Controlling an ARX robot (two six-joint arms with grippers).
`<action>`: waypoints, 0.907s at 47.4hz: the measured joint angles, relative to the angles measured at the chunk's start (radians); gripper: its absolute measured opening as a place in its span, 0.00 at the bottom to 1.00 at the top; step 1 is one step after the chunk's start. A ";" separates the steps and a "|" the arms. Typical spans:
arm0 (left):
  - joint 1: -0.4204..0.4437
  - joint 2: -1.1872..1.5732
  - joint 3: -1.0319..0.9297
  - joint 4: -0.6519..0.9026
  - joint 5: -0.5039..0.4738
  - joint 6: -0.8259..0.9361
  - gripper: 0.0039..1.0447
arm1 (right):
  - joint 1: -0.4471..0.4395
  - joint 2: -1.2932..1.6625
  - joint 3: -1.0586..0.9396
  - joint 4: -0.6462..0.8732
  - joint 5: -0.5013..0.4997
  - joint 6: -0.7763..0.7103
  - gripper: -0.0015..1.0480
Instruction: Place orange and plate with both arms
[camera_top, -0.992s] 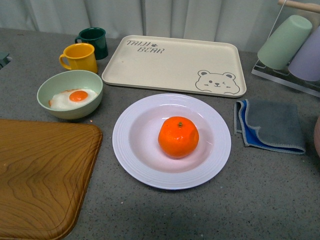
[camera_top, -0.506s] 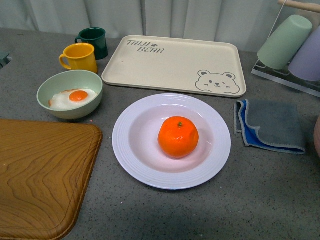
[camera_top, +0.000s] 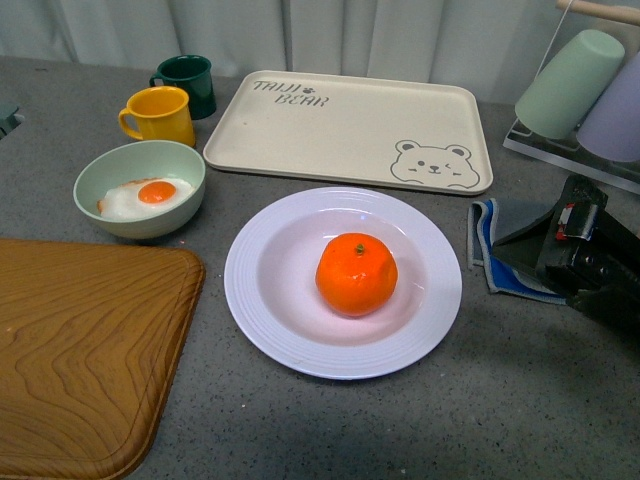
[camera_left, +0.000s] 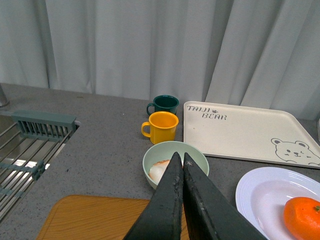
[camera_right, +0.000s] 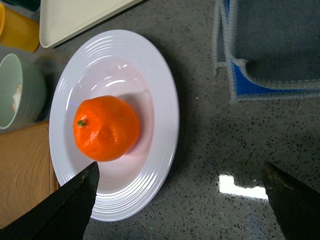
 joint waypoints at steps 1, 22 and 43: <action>0.000 -0.015 0.000 -0.014 0.000 0.000 0.03 | -0.010 0.026 0.012 -0.003 -0.021 0.011 0.91; 0.000 -0.191 0.000 -0.187 0.000 0.000 0.03 | -0.052 0.327 0.196 0.011 -0.279 0.120 0.91; 0.000 -0.409 0.000 -0.431 0.000 0.000 0.03 | 0.012 0.486 0.342 0.120 -0.366 0.334 0.91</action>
